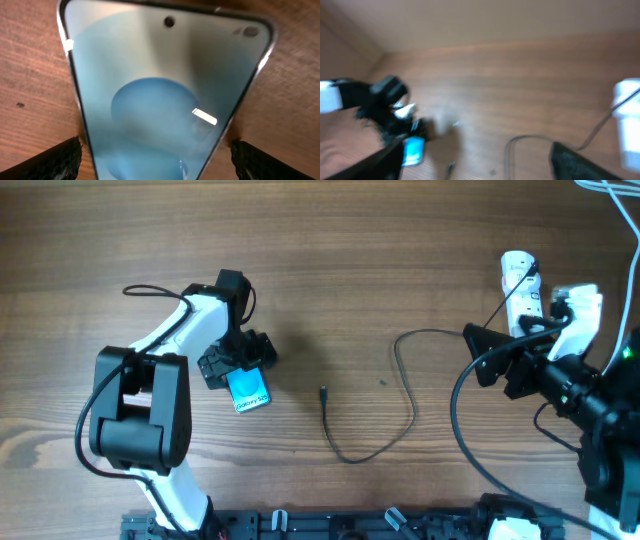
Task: Plug charger to phone and switch on socket
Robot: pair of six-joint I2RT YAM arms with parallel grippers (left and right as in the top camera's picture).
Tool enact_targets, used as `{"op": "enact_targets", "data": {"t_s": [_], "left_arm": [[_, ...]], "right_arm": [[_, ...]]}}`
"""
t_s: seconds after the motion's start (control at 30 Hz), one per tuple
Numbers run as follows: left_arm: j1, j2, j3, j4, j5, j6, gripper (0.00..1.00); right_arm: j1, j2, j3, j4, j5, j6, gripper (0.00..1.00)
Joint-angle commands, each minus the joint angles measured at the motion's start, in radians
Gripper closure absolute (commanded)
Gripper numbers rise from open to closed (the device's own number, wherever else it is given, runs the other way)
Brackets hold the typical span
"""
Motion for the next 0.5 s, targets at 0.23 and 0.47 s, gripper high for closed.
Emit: {"op": "enact_targets", "data": {"t_s": [0.23, 0.47], "left_arm": [[0.002, 0.03, -0.016, 0.016, -0.04, -0.01, 0.02], [0.002, 0.03, -0.085, 0.062, -0.04, -0.007, 0.11]], "right_arm": [[0.003, 0.073, 0.021, -0.198, -0.013, -0.052, 0.18], [0.048, 0.17, 0.021, -0.252, -0.013, -0.073, 0.17]]}}
